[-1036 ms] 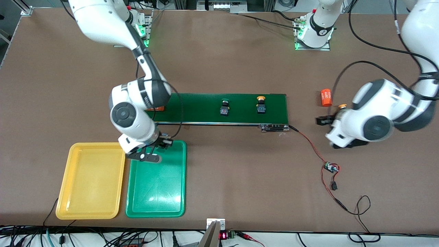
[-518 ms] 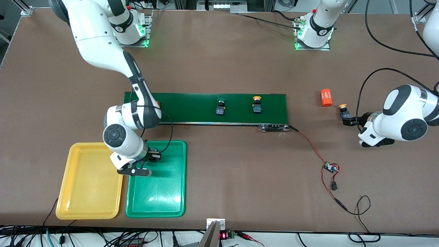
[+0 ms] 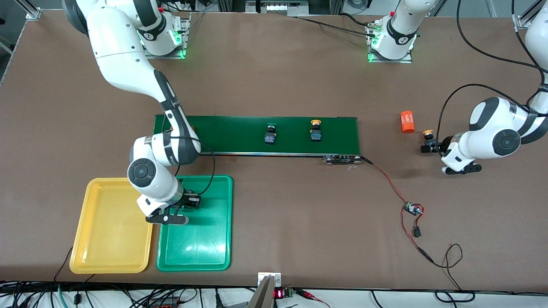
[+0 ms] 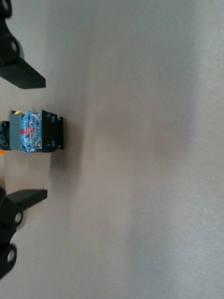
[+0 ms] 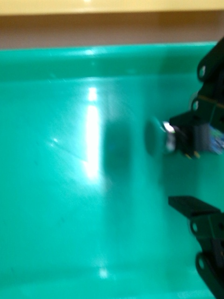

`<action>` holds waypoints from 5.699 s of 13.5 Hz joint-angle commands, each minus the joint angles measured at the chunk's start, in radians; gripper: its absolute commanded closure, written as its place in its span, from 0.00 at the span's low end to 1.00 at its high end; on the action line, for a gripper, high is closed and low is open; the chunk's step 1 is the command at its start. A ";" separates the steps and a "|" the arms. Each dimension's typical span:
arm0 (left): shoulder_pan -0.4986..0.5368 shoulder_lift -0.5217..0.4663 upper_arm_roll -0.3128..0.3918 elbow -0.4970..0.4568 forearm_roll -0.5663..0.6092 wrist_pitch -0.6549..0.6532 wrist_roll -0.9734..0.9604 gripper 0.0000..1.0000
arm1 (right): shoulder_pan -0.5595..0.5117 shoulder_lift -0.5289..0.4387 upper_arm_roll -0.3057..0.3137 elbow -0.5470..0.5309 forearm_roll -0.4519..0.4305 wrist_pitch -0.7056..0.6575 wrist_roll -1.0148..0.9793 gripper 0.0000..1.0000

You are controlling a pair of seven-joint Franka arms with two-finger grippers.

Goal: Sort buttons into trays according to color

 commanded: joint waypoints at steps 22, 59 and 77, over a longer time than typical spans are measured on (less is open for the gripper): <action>-0.435 -0.003 -0.201 0.201 -0.146 -0.174 -0.124 0.73 | 0.421 -0.354 0.009 -0.398 0.013 -0.144 0.421 0.00; 0.108 -0.013 -0.192 -0.176 -0.132 -0.118 -0.019 0.00 | 0.062 0.025 -0.007 0.016 0.004 0.052 0.048 0.94; 0.007 0.016 -0.300 -0.033 -0.072 -0.290 -0.017 0.75 | 0.160 -0.242 0.001 -0.117 0.019 -0.261 0.277 0.00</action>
